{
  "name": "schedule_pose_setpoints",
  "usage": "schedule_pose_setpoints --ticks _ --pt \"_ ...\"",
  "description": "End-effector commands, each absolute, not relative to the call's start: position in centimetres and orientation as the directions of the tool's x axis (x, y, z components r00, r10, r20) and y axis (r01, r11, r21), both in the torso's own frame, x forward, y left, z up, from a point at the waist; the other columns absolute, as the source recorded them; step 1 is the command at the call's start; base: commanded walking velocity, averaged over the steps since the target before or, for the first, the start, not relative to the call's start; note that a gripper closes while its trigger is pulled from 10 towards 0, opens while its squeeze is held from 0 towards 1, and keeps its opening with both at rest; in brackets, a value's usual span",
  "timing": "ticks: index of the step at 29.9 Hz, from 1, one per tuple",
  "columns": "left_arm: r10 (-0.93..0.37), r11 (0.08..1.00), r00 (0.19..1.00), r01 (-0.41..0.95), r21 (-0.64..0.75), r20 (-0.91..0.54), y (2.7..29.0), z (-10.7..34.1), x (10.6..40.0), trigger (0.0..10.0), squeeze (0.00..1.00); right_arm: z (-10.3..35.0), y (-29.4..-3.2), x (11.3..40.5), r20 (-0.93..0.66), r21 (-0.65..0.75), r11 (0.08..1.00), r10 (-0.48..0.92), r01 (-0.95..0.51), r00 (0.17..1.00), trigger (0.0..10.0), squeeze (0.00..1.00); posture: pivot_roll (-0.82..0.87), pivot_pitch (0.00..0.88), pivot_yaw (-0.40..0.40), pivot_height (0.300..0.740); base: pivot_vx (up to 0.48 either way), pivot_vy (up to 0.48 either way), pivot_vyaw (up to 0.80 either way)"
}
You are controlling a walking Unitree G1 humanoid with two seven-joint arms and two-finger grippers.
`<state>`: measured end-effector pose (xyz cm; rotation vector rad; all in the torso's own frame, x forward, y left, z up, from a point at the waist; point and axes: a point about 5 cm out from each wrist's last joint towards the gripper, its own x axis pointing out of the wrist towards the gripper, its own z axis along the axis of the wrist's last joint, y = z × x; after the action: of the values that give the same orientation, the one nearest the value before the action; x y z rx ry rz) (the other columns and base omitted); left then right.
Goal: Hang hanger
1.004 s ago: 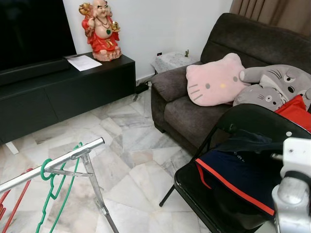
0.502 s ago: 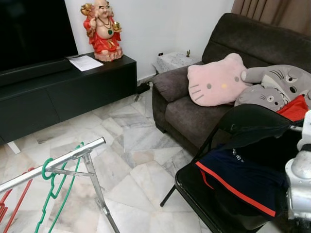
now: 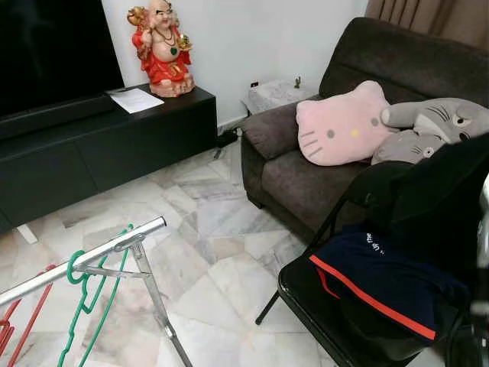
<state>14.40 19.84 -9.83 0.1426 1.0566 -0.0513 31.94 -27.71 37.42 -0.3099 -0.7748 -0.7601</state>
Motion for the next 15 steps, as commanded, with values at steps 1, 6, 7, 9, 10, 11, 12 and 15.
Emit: schedule_pose_setpoints --ticks 1,6,7,9,10,11,12,15 --pt "0.025 0.986 0.461 0.137 0.098 -0.887 20.0 -10.1 13.7 10.0 0.00 41.6 -24.9 30.0 0.848 0.057 0.789 -0.362 0.612 0.388 0.0 0.00 -0.07 0.000 0.012 0.740 0.000 0.000 0.00" --pt "0.022 0.985 0.460 0.142 0.098 -0.888 20.0 -10.1 13.7 10.0 0.00 39.9 -20.4 31.4 0.775 0.060 0.954 -0.230 0.294 0.589 0.0 0.00 -0.07 0.000 0.009 0.740 0.000 0.000 0.00" --pt "0.022 0.985 0.460 0.142 0.098 -0.888 20.0 -10.1 13.7 10.0 0.00 39.2 -20.0 31.7 0.754 0.064 0.966 -0.212 0.251 0.622 0.0 0.00 -0.07 0.000 0.006 0.740 0.000 0.000 0.00" --pt "0.022 0.985 0.460 0.141 0.097 -0.888 20.0 -10.1 13.7 10.0 0.00 36.3 -17.7 32.7 0.668 0.036 0.996 -0.083 0.080 0.739 0.0 0.00 -0.07 0.002 0.004 0.740 0.000 0.000 0.00" --pt "0.022 0.985 0.460 0.140 0.097 -0.887 20.0 -10.1 13.7 10.0 0.00 35.2 -16.7 32.9 0.634 0.020 1.000 -0.018 0.008 0.774 0.0 0.00 -0.07 0.002 0.004 0.740 0.000 0.000 0.00" --pt "0.022 0.986 0.460 0.139 0.097 -0.888 20.0 -10.1 13.7 10.0 0.00 31.0 -13.8 33.3 0.470 -0.138 0.974 0.222 -0.177 0.854 0.0 0.00 -0.07 0.005 0.004 0.740 0.000 0.000 0.00" --pt "0.023 0.986 0.460 0.139 0.097 -0.888 20.0 -10.1 13.6 10.0 0.00 29.2 -12.8 32.9 0.406 -0.173 0.947 0.319 -0.271 0.856 0.0 0.00 -0.06 0.007 0.001 0.740 0.000 0.000 0.00" --pt "0.023 0.986 0.459 0.136 0.096 -0.888 20.0 -10.1 13.6 10.0 0.00 25.4 -11.5 31.7 0.278 -0.109 0.878 0.477 -0.467 0.834 0.0 0.00 -0.06 0.008 -0.002 0.740 0.000 0.000 0.00"
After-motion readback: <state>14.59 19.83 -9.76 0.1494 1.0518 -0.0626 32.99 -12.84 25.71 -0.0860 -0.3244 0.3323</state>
